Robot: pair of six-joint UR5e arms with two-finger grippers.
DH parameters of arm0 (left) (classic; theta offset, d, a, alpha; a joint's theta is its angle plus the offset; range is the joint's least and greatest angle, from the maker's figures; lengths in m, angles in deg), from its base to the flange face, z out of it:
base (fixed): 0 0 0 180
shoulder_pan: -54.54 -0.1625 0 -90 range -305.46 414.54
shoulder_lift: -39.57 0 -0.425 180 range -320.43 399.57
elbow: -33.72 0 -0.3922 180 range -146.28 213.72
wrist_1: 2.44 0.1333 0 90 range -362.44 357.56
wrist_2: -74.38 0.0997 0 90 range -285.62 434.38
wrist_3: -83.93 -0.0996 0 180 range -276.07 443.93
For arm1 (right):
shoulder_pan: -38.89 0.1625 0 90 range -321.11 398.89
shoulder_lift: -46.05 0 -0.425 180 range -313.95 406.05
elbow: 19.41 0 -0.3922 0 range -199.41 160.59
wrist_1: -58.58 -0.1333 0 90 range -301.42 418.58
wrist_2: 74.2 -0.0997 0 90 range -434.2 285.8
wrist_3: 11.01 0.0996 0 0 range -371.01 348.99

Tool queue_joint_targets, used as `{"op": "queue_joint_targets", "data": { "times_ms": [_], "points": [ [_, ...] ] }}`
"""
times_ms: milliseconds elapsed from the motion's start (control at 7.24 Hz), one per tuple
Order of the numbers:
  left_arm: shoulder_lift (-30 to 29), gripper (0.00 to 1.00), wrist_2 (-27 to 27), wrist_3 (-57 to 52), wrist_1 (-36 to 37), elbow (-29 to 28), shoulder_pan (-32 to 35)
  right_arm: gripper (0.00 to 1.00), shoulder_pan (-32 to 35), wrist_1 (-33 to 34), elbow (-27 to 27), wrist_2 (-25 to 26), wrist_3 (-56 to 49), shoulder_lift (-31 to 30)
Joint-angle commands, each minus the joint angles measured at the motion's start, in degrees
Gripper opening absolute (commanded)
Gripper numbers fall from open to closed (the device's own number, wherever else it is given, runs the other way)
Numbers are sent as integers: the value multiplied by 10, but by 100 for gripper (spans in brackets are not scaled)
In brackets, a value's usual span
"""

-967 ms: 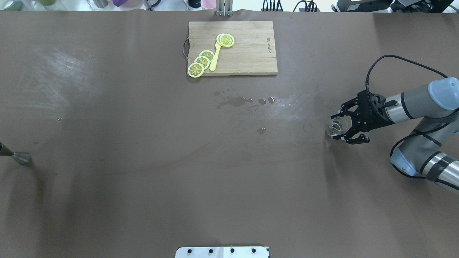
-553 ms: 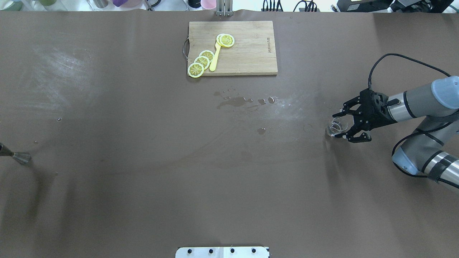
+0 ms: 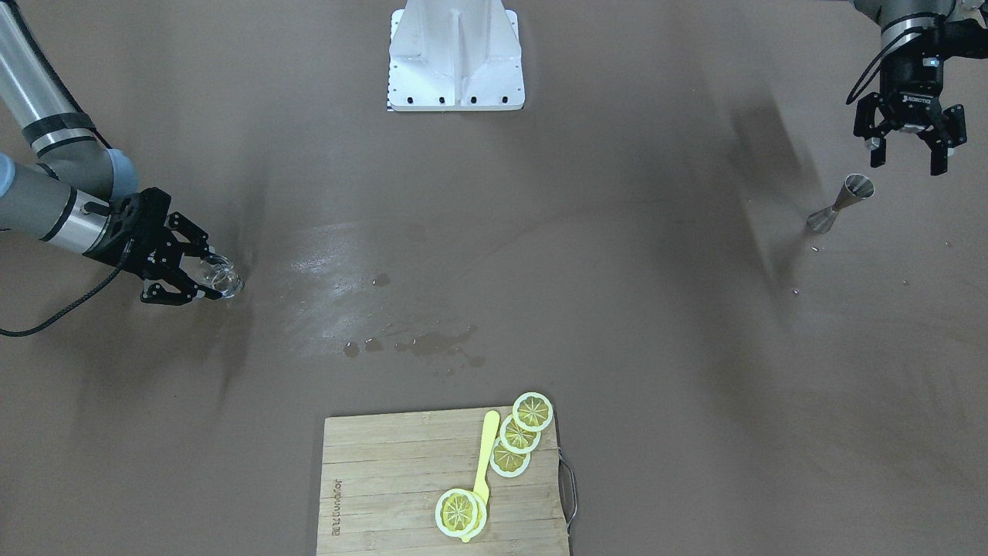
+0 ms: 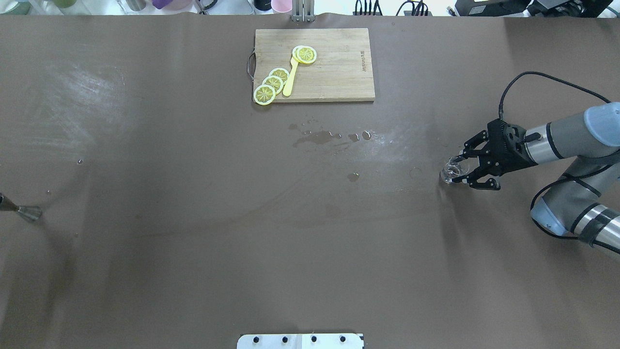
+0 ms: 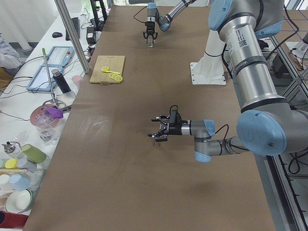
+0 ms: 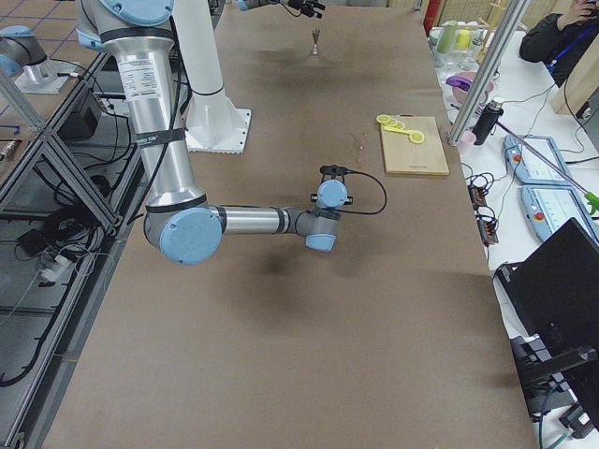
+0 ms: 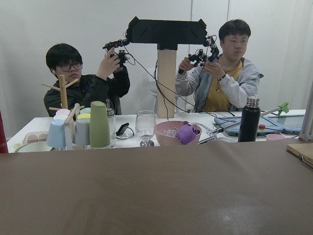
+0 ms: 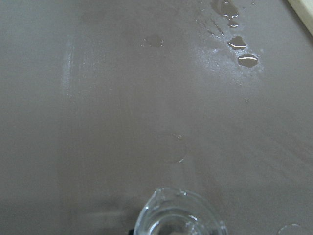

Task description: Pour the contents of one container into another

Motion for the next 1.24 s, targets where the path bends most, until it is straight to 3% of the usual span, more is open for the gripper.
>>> {"op": "queue_joint_targets", "data": {
  "times_ms": [0, 138, 414, 691, 829, 1105],
  "points": [
    [4, 98, 70, 6, 7, -6, -50, 15, 11, 5, -1, -7, 5, 1],
    [4, 98, 113, 7, 17, -8, -86, 0, 17, 6, -1, -7, 10, 2],
    [4, 98, 209, 8, 33, -21, -153, 0, 47, 29, -8, -36, 13, 2],
    [4, 98, 230, 17, 65, -29, -160, 0, 82, 37, -14, -52, 16, 3],
    [4, 98, 236, 76, 82, -29, -160, 0, 88, 36, -17, -58, 46, 5],
    [2, 98, 255, 242, 206, -28, -161, 0, 104, 36, -45, -60, 53, 13]
  ]
}}
